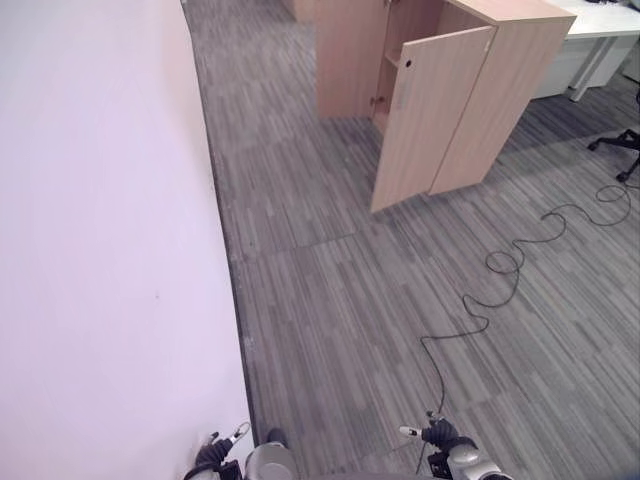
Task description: Put the empty folder in the office cabinet
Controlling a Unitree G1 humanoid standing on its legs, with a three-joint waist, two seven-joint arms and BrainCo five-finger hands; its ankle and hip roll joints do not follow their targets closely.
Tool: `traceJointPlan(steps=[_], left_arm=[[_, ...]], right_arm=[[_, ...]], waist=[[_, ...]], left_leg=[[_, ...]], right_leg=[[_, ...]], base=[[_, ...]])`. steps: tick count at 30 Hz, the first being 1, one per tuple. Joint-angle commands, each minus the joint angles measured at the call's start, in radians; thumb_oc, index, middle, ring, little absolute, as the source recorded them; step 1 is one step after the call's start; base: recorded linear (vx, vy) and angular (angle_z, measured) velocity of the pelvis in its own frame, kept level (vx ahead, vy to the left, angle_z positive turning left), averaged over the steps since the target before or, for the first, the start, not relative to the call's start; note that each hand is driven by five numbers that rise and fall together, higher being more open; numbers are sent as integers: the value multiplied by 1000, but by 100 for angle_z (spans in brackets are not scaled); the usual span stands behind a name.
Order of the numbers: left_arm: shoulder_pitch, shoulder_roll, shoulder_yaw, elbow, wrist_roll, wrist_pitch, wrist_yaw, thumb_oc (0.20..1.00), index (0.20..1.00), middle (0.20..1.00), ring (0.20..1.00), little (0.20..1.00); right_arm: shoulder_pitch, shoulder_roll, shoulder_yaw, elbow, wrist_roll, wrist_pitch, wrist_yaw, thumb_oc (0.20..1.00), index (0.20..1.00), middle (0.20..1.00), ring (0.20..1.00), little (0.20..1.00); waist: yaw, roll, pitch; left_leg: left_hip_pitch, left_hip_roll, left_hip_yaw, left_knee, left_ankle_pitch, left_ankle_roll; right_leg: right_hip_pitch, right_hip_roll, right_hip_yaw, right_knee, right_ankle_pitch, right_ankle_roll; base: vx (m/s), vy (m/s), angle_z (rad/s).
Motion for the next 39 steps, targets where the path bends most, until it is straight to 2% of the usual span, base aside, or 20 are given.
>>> traceJointPlan(steps=[1,5,6,7,8,9,11,12,15,16,17,19,21,23,25,31,33,34,36,39], left_arm=[[39,76,-69,24,60,-63,97,1000,1000,1000,1000,1000],[29,83,-86,14,77,-64,91,1000,1000,1000,1000,1000],[26,89,-96,21,80,-59,90,1000,1000,1000,1000,1000],[26,89,-96,21,80,-59,90,1000,1000,1000,1000,1000],[23,88,-105,32,76,-59,89,1000,1000,1000,1000,1000],[21,89,-110,37,72,-60,89,1000,1000,1000,1000,1000],[22,91,-115,41,75,-60,84,1000,1000,1000,1000,1000],[21,91,-115,41,75,-60,84,1000,1000,1000,1000,1000],[20,98,-123,38,79,-58,78,1000,1000,1000,1000,1000],[19,99,-123,38,79,-57,77,1000,1000,1000,1000,1000],[11,105,-134,33,85,-55,74,1000,1000,1000,1000,1000],[2,108,-143,31,91,-57,73,1000,1000,1000,1000,1000],[-7,109,-144,34,107,-55,71,1000,1000,1000,1000,1000],[9,105,-137,42,104,-54,74,1000,1000,1000,1000,1000],[16,100,-127,46,100,-51,74,1000,1000,1000,1000,1000],[1,107,-141,31,86,-59,74,1000,1000,1000,1000,1000],[-10,115,-157,13,87,-63,72,1000,1000,1000,1000,1000],[-16,122,-164,-2,84,-62,72,1000,1000,1000,1000,1000],[-25,131,-171,-14,83,-63,73,1000,1000,1000,1000,1000],[-28,133,-174,-19,79,-62,75,1000,1000,1000,1000,1000]], right_arm=[[-22,8,-53,31,13,-2,4,1000,1000,1000,1000,1000],[-24,3,-79,35,8,2,6,1000,1000,1000,1000,1000],[-17,0,-83,31,12,3,10,1000,1000,1000,1000,1000],[-18,-1,-83,31,13,3,10,1000,1000,1000,1000,1000],[-21,0,-81,32,16,2,13,1000,1000,1000,1000,1000],[-28,-2,-79,32,22,1,14,1000,1000,1000,1000,1000],[-42,-4,-79,37,31,1,10,1000,1000,1000,1000,1000],[-43,-5,-79,37,31,1,10,1000,1000,1000,1000,1000],[-59,-2,-73,50,40,2,9,1000,1000,1000,1000,1000],[-60,-2,-73,51,41,2,9,1000,1000,1000,1000,1000],[-62,-4,-76,64,55,3,10,1000,1000,1000,1000,1000],[-59,-4,-83,70,62,6,9,1000,1000,1000,1000,1000],[-50,-6,-95,76,70,11,13,1000,1000,1000,1000,1000],[-35,-1,-96,81,67,10,13,1000,1000,1000,1000,1000],[-23,0,-100,92,73,7,14,1000,1000,1000,1000,1000],[-32,2,-79,70,91,-16,14,1000,1000,1000,1000,1000],[-44,6,-61,57,97,-24,15,1000,1000,1000,1000,1000],[-52,8,-50,54,104,-27,12,1000,1000,1000,1000,1000],[-59,7,-40,51,110,-29,7,1000,1000,1000,1000,1000],[-59,0,-41,51,111,-26,8,1000,1000,1000,1000,1000]], waist=[[54,6,-16],[39,11,-13],[13,14,-2],[12,13,-1],[-14,24,17],[-28,30,32],[-41,33,57],[-40,33,57],[-64,19,88],[-62,19,88],[-83,6,96],[-95,-2,98],[-101,-6,91],[-101,-16,74],[-102,-19,41],[-117,-30,9],[-117,-42,8],[-107,-54,21],[-88,-68,46],[-78,-77,69]], left_leg=[[43,-64,-57,-74,-33,-54],[84,-141,-95,-74,-90,-11],[117,-164,-128,-74,-123,8],[117,-167,-128,-74,-123,10],[136,-160,-142,-74,-140,12],[144,-152,-147,-74,-140,7],[163,-147,-156,-74,-142,4],[161,-146,-154,-74,-141,3],[200,-157,-185,-74,-160,8],[200,-156,-183,-74,-161,7],[221,-167,-214,-74,-183,8],[237,-165,-236,-74,-203,3],[249,-165,-249,-74,-227,3],[270,-159,-242,-74,-237,-1],[299,-125,-231,-74,-257,-12],[316,-25,-174,-7,-283,-61],[295,19,-160,102,-265,-85],[251,59,-153,237,-239,-96],[189,102,-157,390,-191,-101],[131,104,-165,437,-182,-87]], right_leg=[[-42,-129,-1,-38,77,126],[0,-257,-53,66,153,185],[-23,-316,-29,178,189,187],[-24,-320,-30,184,186,186],[-88,-319,45,225,174,167],[-138,-293,85,217,151,150],[-200,-240,136,166,151,146],[-200,-238,136,162,152,144],[-300,-155,229,88,191,159],[-300,-151,231,84,193,159],[-349,-95,306,13,216,169],[-381,-80,335,-38,249,185],[-392,-98,331,-48,237,197],[-358,-94,295,-48,250,183],[-328,-75,269,-48,242,174],[-300,-1,272,-48,177,138],[-283,30,282,-48,142,115],[-254,47,284,-48,110,92],[-219,66,282,-48,75,64],[-201,65,293,-48,56,49]], base=[[133,225,40],[173,264,67],[200,241,70],[189,184,78],[66,36,53],[89,-5,37],[67,-63,-3],[81,-64,-14],[133,-65,7],[220,-91,26],[160,-69,-2],[299,-157,3],[323,-173,43],[407,-182,52],[454,-226,14],[261,-204,-6],[228,-276,-5],[213,-338,-12],[120,-232,-26],[70,-65,-20]])
